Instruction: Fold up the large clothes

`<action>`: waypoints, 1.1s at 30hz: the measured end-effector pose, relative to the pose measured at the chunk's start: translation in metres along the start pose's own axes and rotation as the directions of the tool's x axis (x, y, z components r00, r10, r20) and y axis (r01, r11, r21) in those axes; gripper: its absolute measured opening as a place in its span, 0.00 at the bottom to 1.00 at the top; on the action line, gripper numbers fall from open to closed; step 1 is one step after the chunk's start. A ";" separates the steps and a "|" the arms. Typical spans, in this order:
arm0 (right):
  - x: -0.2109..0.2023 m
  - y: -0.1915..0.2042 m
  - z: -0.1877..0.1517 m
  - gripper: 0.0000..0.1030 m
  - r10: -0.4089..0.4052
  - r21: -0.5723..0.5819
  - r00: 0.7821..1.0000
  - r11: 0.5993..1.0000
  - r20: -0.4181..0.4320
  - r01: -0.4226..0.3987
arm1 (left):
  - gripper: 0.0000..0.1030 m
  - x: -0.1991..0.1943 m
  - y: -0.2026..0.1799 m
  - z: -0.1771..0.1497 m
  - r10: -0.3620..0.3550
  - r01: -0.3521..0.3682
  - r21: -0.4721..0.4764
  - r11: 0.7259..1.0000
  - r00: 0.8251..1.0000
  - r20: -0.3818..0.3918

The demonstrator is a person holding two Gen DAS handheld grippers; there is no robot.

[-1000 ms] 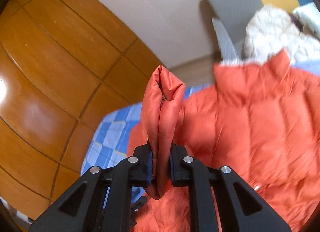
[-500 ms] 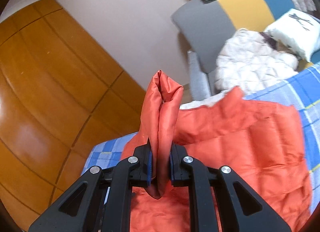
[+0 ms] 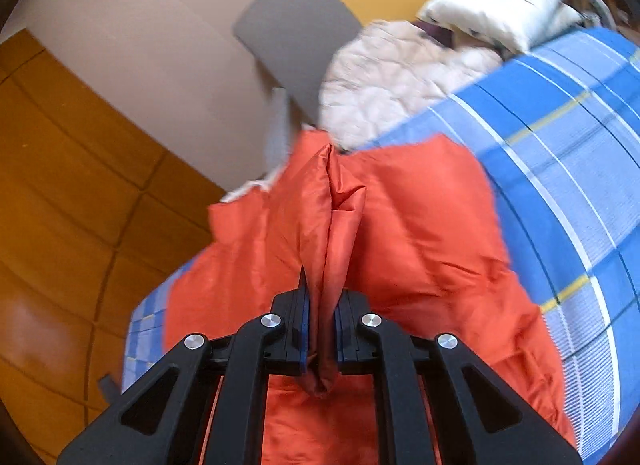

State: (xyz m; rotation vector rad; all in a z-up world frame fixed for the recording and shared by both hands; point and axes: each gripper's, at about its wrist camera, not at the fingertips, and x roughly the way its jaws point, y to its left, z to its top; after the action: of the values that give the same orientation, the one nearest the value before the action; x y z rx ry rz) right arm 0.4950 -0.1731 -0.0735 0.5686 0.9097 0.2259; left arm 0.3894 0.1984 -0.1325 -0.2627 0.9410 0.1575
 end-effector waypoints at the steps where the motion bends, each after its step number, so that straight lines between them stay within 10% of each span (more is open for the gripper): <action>1: 0.003 -0.005 -0.001 0.09 -0.011 0.006 1.000 1.000 -0.007 0.011 | 0.36 0.000 0.001 0.001 -0.003 0.003 -0.001 1.000 1.000 -0.002; 14: 0.027 -0.014 -0.005 0.09 -0.191 -0.067 0.981 0.980 -0.042 0.188 | 0.40 -0.059 0.017 0.004 -0.061 0.058 0.035 0.998 0.994 0.090; 16: 0.021 -0.011 -0.005 0.15 -0.206 -0.083 0.978 0.976 -0.031 0.203 | 0.42 -0.068 0.017 0.014 -0.074 0.071 0.031 0.997 0.989 0.125; 20: -0.006 0.002 -0.004 0.61 -0.253 -0.134 0.965 0.956 0.064 0.260 | 0.49 -0.073 0.011 0.029 -0.102 0.097 0.039 0.994 0.981 0.163; 33: 0.031 0.077 -0.019 0.61 -0.242 -0.382 0.970 0.893 0.039 0.238 | 0.54 -0.032 -0.041 0.071 -0.137 0.122 0.106 0.987 0.980 0.145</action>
State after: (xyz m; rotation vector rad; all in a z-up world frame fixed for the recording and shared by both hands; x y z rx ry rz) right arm 0.5029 -0.0893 -0.0614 0.0868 0.9062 0.1767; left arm 0.4355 0.1795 -0.0603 -0.2184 0.7754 0.0111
